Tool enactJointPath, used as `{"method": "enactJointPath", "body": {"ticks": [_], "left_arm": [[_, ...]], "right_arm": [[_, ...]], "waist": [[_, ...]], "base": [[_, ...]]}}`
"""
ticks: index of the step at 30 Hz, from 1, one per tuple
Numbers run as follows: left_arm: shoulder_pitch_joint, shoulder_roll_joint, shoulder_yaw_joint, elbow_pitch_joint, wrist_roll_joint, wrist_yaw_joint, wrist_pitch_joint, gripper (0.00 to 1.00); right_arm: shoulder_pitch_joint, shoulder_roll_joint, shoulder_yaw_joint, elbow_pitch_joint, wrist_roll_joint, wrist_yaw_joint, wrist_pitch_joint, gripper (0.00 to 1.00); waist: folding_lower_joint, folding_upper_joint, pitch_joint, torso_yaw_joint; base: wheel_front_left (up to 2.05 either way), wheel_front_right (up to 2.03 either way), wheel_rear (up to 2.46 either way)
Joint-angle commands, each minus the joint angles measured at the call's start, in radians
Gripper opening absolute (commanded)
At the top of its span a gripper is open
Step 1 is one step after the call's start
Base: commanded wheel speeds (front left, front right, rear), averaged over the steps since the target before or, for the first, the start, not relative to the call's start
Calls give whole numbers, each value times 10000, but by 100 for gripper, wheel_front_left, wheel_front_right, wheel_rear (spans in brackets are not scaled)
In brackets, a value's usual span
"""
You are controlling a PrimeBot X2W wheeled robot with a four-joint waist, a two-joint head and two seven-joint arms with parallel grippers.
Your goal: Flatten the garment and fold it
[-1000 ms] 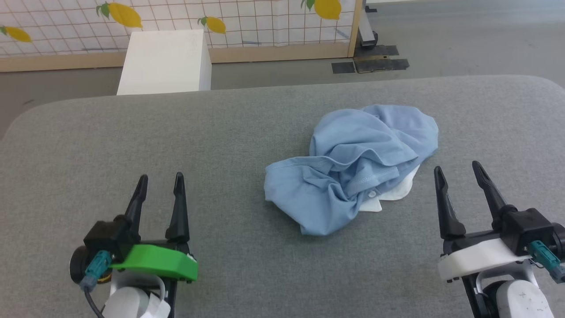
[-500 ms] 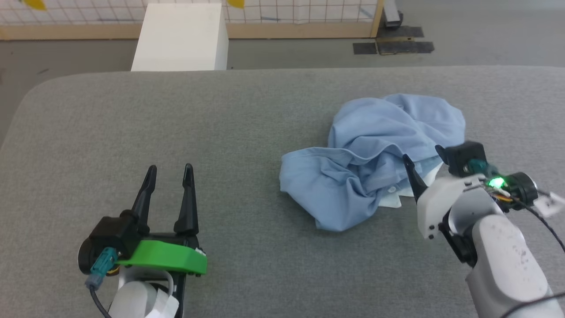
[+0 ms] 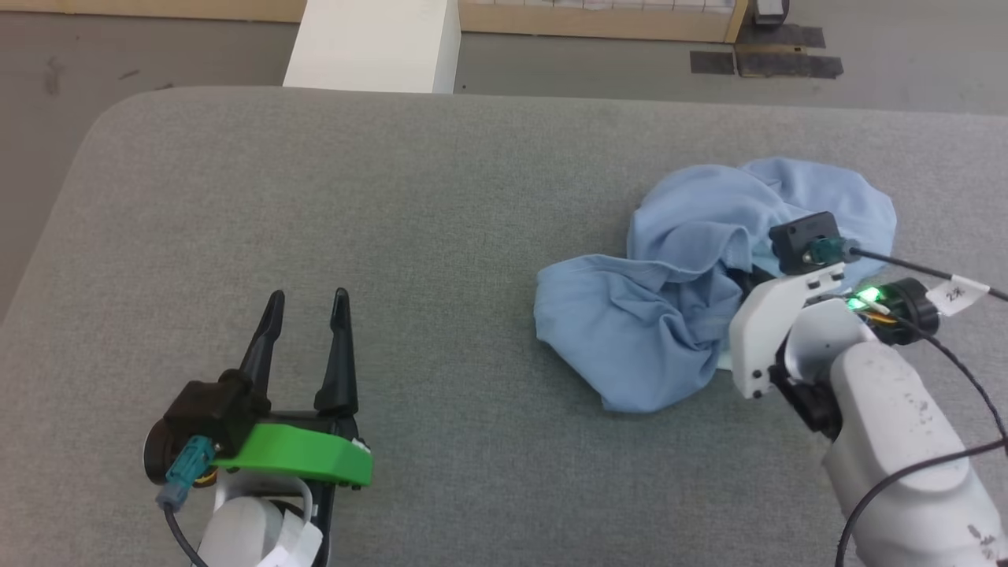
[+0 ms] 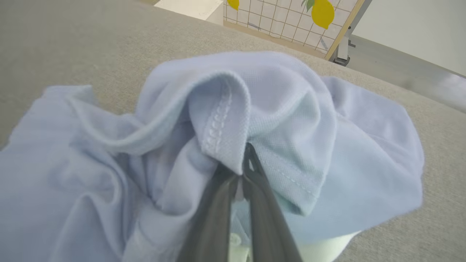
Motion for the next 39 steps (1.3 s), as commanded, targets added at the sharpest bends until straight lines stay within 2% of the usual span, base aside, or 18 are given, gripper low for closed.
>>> {"method": "enactJointPath", "body": {"ticks": [1,5,10,14,17,18,19,24,29,33,36,39], "left_arm": [[-38,-54,72,37,47,-68,-47,100],[117,-65,189,79,131,-66,-47,100],[233,-72,249,72,206,-96,-47,100],[190,-76,181,135,214,-145,-47,100],[175,-79,117,192,201,-175,-47,100],[175,-79,94,218,197,-185,-47,100],[181,-80,82,239,192,-192,-47,100],[282,-82,116,271,175,-200,-47,100],[332,-83,151,291,147,-187,-47,100],[297,-84,128,268,110,-164,-47,100],[238,-84,81,237,84,-129,-47,100],[129,-84,-4,207,67,-111,-47,100]], "right_arm": [[305,76,178,-407,140,-17,-104,0],[1327,133,1052,-2416,610,-17,100,0],[2916,-273,2882,-5185,1415,-17,1477,0],[4202,-547,3580,-5936,1940,-17,2818,0],[4940,-576,3455,-5906,2048,-17,3523,0],[5139,-522,3256,-5947,1999,-17,3574,58],[5288,-436,3036,-6012,1944,-17,3562,100],[5878,186,1401,-6896,1490,-17,2981,100],[6320,533,-393,-7784,849,-17,2866,100],[6107,866,-1907,-8071,393,-17,1550,100],[5661,944,-1924,-7636,382,-17,706,100],[4890,970,-1459,-6781,354,-17,271,100]], "waist": [[-1,0,-145,-78],[-1,0,-409,-353],[-1,0,-642,-766],[-1,0,-739,-901],[-1,0,-779,-935],[-1,0,-803,-932],[-1,0,-822,-933],[-1,0,-854,-949],[-1,0,-874,-945],[-1,0,-820,-974],[-1,0,-747,-1006],[-1,0,-627,-979]], "base": [[0,0,0],[0,0,0],[0,0,0],[0,0,0],[0,0,0],[0,0,0],[0,0,0],[0,0,0],[0,0,0],[0,0,0],[0,0,0],[0,0,0]]}}
